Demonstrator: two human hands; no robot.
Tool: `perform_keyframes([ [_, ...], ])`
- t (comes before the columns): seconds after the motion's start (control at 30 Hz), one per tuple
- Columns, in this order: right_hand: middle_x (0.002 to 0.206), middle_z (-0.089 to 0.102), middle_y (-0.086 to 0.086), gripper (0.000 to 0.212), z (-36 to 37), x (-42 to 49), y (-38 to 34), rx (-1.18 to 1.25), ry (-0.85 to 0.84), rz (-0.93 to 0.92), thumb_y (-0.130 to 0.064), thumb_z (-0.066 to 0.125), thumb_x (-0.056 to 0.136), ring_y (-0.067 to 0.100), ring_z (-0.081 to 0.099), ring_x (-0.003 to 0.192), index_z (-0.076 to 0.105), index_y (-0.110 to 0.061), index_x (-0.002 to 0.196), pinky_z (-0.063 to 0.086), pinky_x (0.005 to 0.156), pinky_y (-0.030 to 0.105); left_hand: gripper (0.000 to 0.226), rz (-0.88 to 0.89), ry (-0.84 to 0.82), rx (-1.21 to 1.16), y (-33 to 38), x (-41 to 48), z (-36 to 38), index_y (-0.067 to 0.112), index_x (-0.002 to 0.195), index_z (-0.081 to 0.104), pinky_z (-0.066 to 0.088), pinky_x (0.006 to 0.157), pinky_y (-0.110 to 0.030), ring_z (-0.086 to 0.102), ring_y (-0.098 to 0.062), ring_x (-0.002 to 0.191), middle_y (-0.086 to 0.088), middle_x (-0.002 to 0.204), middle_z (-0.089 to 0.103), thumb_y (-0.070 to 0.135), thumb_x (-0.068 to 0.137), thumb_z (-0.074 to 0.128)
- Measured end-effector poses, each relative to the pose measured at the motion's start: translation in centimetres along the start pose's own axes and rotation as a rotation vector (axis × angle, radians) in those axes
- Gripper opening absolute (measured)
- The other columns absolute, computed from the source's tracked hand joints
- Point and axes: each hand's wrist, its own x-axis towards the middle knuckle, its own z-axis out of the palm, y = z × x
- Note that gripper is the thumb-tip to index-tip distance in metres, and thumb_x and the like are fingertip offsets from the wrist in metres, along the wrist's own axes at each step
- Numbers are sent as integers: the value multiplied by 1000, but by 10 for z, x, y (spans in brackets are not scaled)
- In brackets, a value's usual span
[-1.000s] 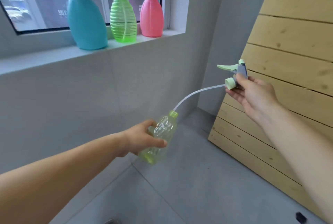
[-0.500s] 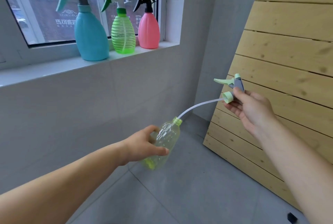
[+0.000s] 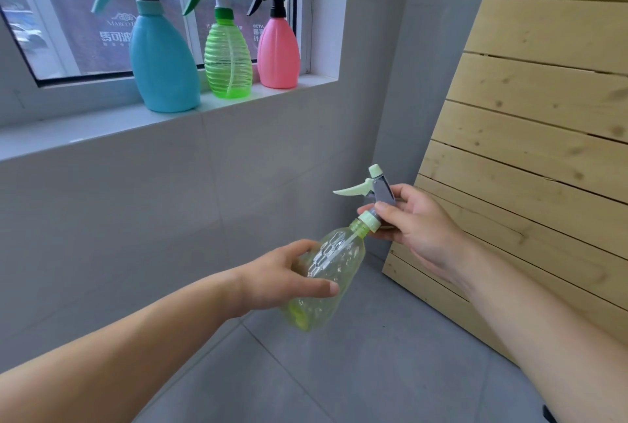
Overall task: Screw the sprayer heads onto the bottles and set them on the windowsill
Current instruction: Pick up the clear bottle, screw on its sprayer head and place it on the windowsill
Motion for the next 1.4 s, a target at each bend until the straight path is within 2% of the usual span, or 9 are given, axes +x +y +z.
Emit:
perform_keyframes([
  [0.1, 109, 73, 17, 21, 0, 0, 2, -42, -39, -7, -7, 56, 96, 27, 68, 97, 54, -4, 116, 57, 88, 47, 69, 3, -9, -12, 1, -2, -2, 40, 125, 62, 57, 101, -47, 74, -22, 109, -3, 116, 76, 49, 63, 88],
  [0.47, 112, 69, 19, 30, -3, -1, 4, -47, -182, -37, 5, 58, 91, 24, 65, 97, 52, 1, 120, 57, 80, 35, 56, 19, -47, -42, 6, -9, -3, 41, 125, 64, 53, 106, -46, 71, -19, 114, -1, 123, 75, 44, 73, 84],
  [0.7, 110, 67, 15, 33, -12, 0, 7, -7, -265, 3, 6, 55, 92, 25, 62, 101, 52, 0, 124, 56, 87, 41, 52, 12, -106, -76, 10, -12, -4, 37, 129, 64, 57, 100, -33, 71, -20, 115, -3, 126, 74, 35, 80, 79],
  [0.83, 109, 68, 16, 30, -11, 1, 11, -36, -242, 8, 5, 56, 92, 25, 63, 99, 55, -4, 120, 56, 87, 41, 43, 5, -111, -82, 11, -10, -3, 37, 129, 64, 56, 100, -32, 71, -21, 115, -3, 124, 75, 28, 89, 77],
  [0.97, 104, 67, 15, 23, -3, 4, 15, -68, -141, -46, 1, 59, 92, 21, 63, 95, 58, -9, 112, 58, 85, 35, 49, 32, -109, -130, 9, -8, 0, 39, 129, 65, 57, 99, -34, 72, -21, 113, -2, 122, 76, 35, 81, 78],
  [1.07, 104, 63, 12, 21, -1, 7, 16, -46, -107, -59, -2, 61, 92, 22, 62, 98, 58, -13, 110, 54, 93, 44, 48, 50, -120, -173, 9, -8, 0, 36, 128, 67, 57, 85, -24, 73, -14, 105, 3, 112, 78, 35, 80, 75],
  [1.13, 105, 61, 10, 21, -2, 8, 15, 8, -123, -51, -3, 60, 92, 25, 61, 101, 59, -13, 111, 51, 93, 47, 45, 47, -130, -215, 10, -8, -1, 32, 125, 70, 55, 89, -27, 70, -14, 101, 2, 108, 75, 35, 80, 71],
  [1.3, 98, 66, 11, 27, -4, 6, 12, 128, -194, -19, 0, 57, 91, 22, 63, 92, 56, -4, 118, 53, 83, 36, 41, 34, -178, -265, 8, -7, -1, 22, 111, 69, 51, 76, -29, 66, -12, 82, 4, 90, 68, 41, 75, 65],
  [1.4, 98, 67, 12, 29, -6, 6, 11, 139, -225, -7, 2, 56, 91, 22, 64, 91, 55, 1, 121, 55, 81, 33, 38, 34, -170, -249, 7, -7, 0, 23, 111, 71, 51, 78, -29, 66, -11, 83, 6, 89, 69, 39, 78, 63],
])
